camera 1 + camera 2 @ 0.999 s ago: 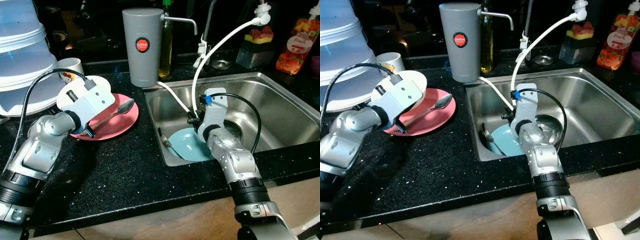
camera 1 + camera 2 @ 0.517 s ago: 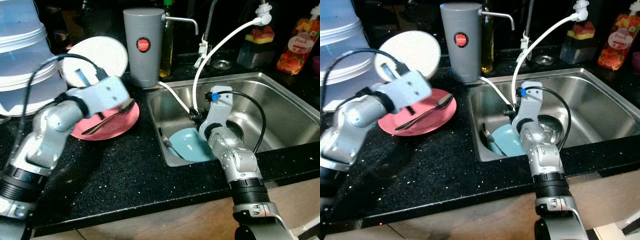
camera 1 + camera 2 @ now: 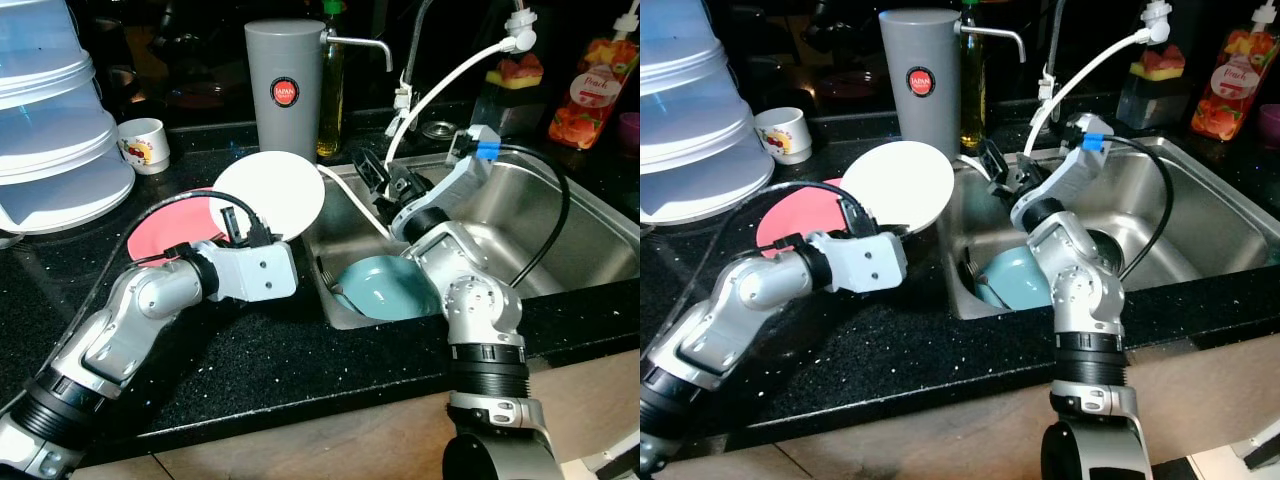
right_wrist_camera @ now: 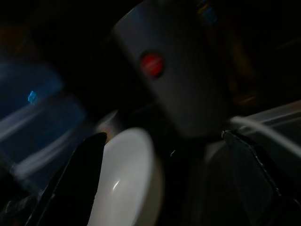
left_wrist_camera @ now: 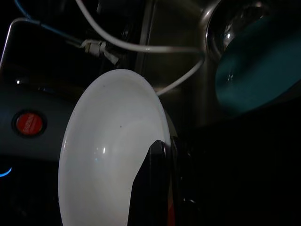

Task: Kitchen organization

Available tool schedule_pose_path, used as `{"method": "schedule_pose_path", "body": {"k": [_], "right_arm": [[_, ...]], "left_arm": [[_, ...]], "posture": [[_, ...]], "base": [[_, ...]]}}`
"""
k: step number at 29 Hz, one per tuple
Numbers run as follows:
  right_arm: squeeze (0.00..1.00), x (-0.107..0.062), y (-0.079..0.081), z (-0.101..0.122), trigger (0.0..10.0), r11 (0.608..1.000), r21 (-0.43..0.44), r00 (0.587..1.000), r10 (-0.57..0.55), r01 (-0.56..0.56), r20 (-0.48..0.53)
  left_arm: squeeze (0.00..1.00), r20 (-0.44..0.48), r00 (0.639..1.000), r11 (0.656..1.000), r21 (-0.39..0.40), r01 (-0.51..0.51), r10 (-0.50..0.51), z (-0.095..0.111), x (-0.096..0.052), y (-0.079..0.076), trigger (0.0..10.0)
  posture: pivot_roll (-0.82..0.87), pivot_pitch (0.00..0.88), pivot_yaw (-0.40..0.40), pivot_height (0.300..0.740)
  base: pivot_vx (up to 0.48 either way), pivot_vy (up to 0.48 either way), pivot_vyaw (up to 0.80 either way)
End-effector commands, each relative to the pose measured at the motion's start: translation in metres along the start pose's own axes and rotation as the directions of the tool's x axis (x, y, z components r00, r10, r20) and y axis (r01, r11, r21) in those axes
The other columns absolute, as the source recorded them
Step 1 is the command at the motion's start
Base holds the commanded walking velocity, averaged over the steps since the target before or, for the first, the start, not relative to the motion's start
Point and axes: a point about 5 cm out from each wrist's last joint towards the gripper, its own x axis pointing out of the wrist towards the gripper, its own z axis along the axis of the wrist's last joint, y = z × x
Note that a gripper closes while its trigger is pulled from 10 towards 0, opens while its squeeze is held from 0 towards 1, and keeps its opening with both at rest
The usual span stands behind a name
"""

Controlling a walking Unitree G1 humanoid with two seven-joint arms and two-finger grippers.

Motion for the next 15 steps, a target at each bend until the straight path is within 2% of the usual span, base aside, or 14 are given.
{"method": "schedule_pose_path", "body": {"k": [1, 2, 4, 5, 8, 15], "right_arm": [[0.0, 0.0, 0.013, -0.015, 10.0, 0.995, -0.046, 0.991, 0.081, -0.087, -0.108], [0.0, 0.0, 0.013, -0.015, 10.0, 0.995, -0.046, 0.991, 0.081, -0.087, -0.108], [0.0, -0.002, 0.021, -0.025, 10.0, 0.982, -0.104, 0.972, 0.136, -0.158, -0.189], [0.0, -0.002, 0.021, -0.025, 10.0, 0.982, -0.104, 0.972, 0.136, -0.158, -0.189], [0.0, -0.004, 0.023, -0.035, 10.0, 0.966, -0.175, 0.952, 0.137, -0.189, -0.274], [0.0, -0.005, 0.018, -0.038, 10.0, 0.963, -0.215, 0.945, 0.09, -0.163, -0.313]], "left_arm": [[0.0, 0.034, 0.999, 0.999, 0.013, 0.035, -0.035, 0.005, 0.004, -0.004, 0.0], [0.0, 0.034, 0.999, 0.999, 0.013, 0.035, -0.035, 0.005, 0.004, -0.004, 0.0], [0.0, 0.057, 0.997, 0.998, 0.034, 0.056, -0.058, 0.008, 0.007, -0.007, 0.0], [0.0, 0.057, 0.997, 0.998, 0.034, 0.056, -0.058, 0.008, 0.007, -0.007, 0.0], [0.0, 0.074, 0.992, 0.992, 0.075, 0.098, -0.104, 0.011, 0.01, -0.012, 0.0], [0.0, 0.078, 0.988, 0.987, 0.104, 0.124, -0.132, 0.01, 0.011, -0.015, 0.0]], "posture": [[0.06, 0.046, 0.072, 0.74], [0.06, 0.046, 0.072, 0.74], [0.06, 0.046, 0.071, 0.74], [0.06, 0.046, 0.071, 0.74], [0.06, 0.046, 0.069, 0.74], [0.06, 0.046, 0.069, 0.74]], "base": [[0.0, 0.0, 0.0], [0.0, 0.0, 0.0], [0.0, 0.0, 0.0], [0.0, 0.0, 0.0], [0.0, 0.0, 0.0], [0.0, 0.0, 0.0]]}}
